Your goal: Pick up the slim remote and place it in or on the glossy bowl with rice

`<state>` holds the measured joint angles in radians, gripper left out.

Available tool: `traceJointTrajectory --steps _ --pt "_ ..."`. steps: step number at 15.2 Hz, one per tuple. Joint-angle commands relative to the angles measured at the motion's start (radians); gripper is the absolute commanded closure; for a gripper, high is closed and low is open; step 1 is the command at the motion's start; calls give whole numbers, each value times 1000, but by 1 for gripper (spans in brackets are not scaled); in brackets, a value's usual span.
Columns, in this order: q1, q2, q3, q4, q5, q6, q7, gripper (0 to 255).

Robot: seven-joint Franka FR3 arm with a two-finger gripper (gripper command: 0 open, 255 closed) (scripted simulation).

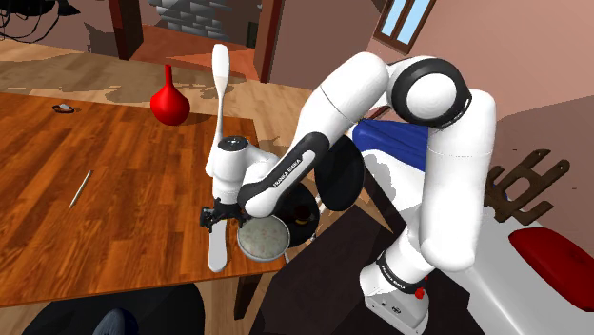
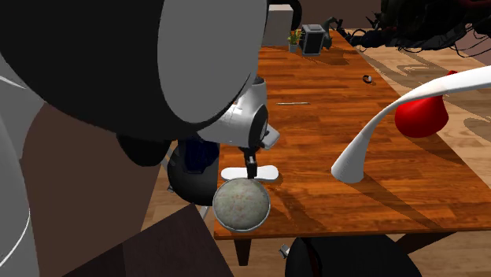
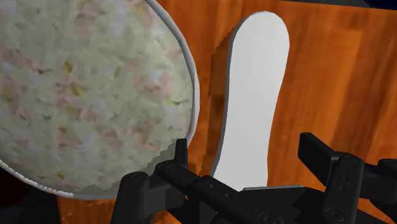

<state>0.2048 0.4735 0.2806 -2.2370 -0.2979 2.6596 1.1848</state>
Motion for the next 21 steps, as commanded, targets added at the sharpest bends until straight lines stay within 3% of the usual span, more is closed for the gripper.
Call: traceJointTrajectory --steps 1,9,17,18,21 --pt "43 79 -32 67 -30 16 52 0" --pt "84 193 -80 122 -67 79 87 0" --pt "87 201 -83 125 -70 83 89 0" --pt "86 200 -83 125 -70 83 88 255" --pt "86 201 -82 129 -69 81 87 255"
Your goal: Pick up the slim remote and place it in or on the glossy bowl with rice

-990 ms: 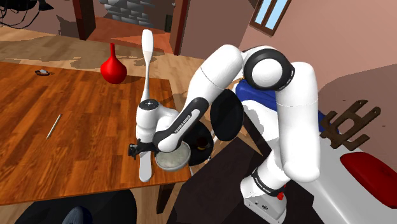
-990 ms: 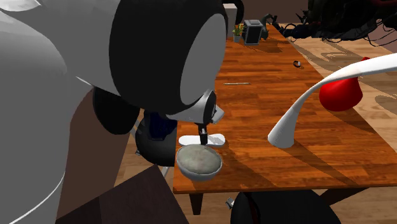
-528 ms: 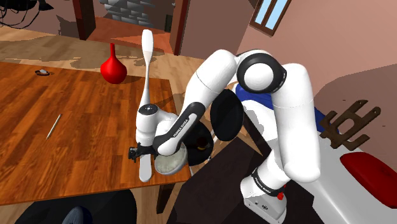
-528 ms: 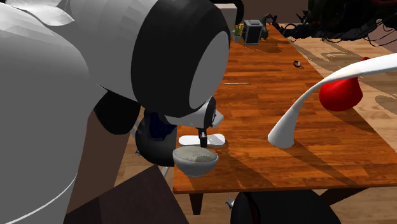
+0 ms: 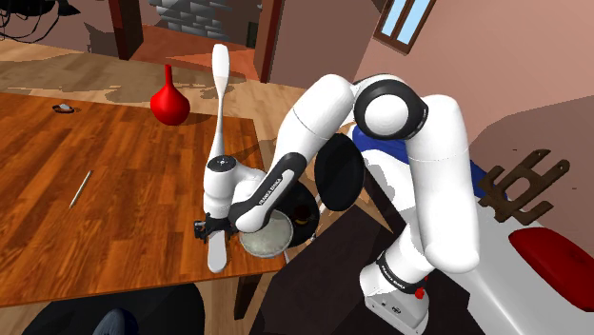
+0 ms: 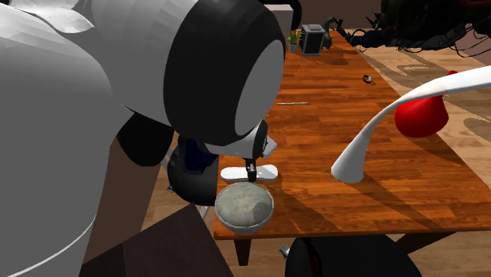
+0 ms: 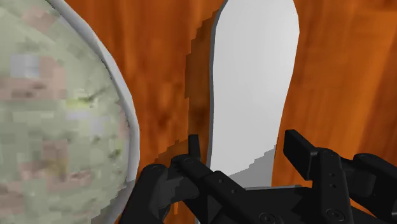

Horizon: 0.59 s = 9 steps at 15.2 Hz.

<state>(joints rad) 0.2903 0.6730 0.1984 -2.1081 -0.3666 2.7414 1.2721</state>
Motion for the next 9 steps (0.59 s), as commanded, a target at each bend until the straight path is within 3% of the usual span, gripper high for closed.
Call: traceJointTrajectory --steps 1,9 --pt "0 1 0 -1 0 -1 0 255" --pt "-12 -39 16 -20 12 -23 -9 255"
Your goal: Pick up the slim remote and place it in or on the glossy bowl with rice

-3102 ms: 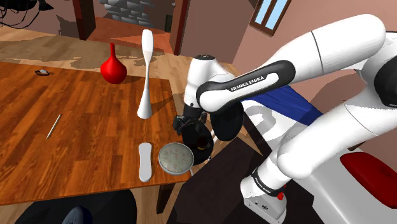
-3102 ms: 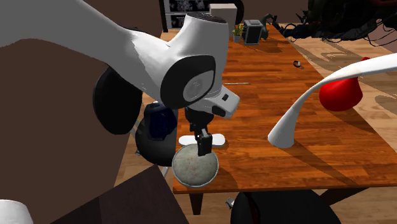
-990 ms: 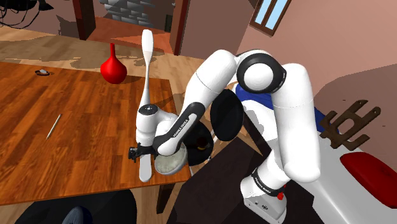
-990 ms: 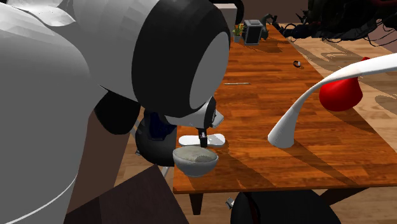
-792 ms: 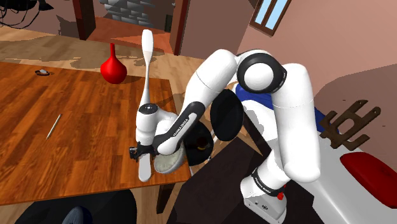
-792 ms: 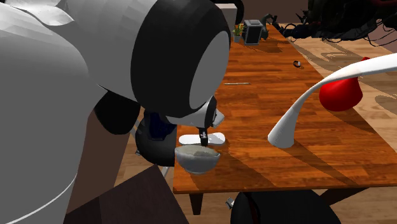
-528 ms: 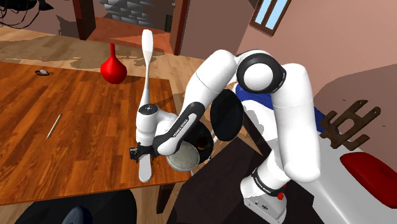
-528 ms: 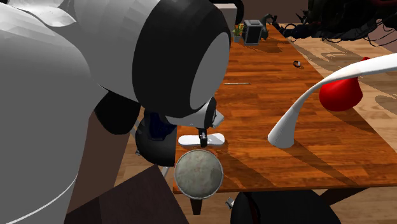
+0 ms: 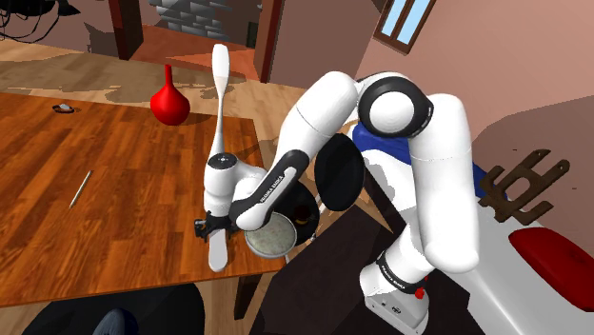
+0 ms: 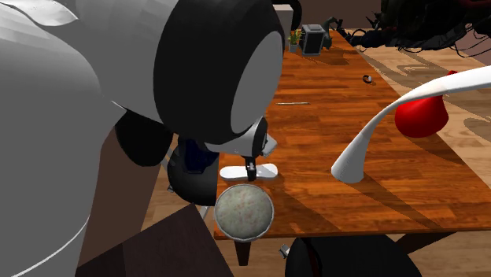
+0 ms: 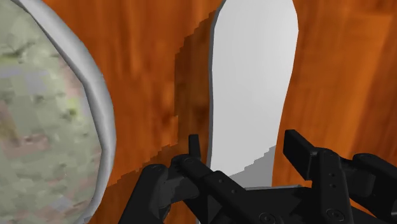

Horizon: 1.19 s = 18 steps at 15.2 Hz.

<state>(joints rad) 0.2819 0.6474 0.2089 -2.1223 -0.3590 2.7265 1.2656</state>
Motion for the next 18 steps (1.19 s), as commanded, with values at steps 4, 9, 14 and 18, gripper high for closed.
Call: traceJointTrajectory --steps 4,9,14,18 --pt "-21 -65 28 -24 23 -42 -17 255" --pt "-42 -128 55 -43 50 -87 -37 255" --pt "-62 -190 82 -56 81 -135 -60 255" --pt "-77 -238 102 -62 108 -175 -79 255"
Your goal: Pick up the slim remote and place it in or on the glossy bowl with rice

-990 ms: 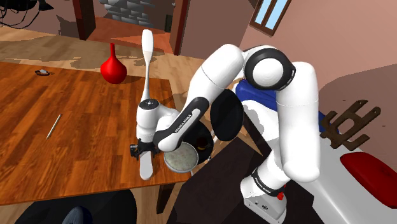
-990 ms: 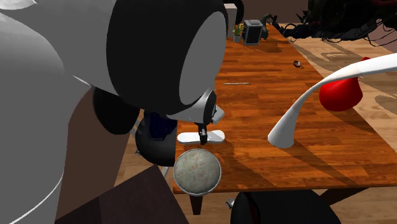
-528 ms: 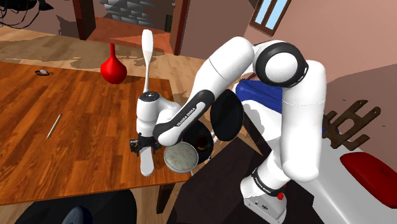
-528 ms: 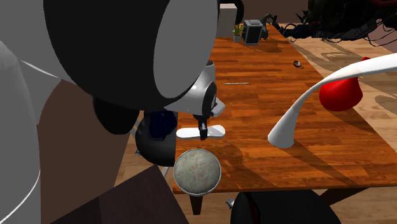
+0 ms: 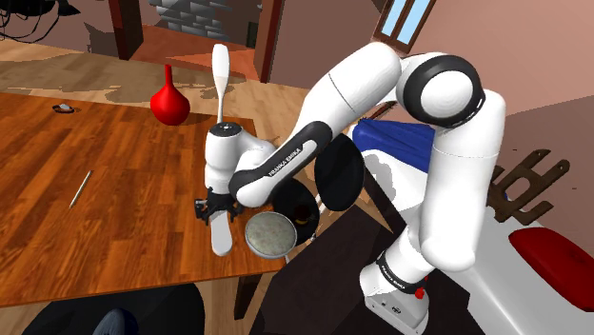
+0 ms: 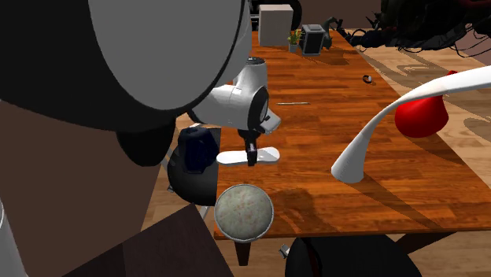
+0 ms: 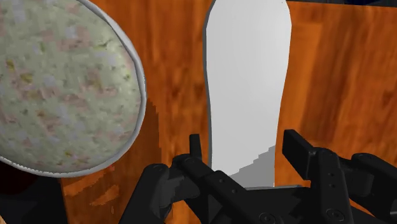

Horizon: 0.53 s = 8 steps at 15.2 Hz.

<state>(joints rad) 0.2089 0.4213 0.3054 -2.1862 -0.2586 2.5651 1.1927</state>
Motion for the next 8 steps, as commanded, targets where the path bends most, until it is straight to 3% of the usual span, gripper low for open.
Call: traceJointTrajectory --steps 1,8 --pt "-7 -23 10 1 14 -23 -11 255" --pt "-28 -103 38 0 62 -97 -44 255"
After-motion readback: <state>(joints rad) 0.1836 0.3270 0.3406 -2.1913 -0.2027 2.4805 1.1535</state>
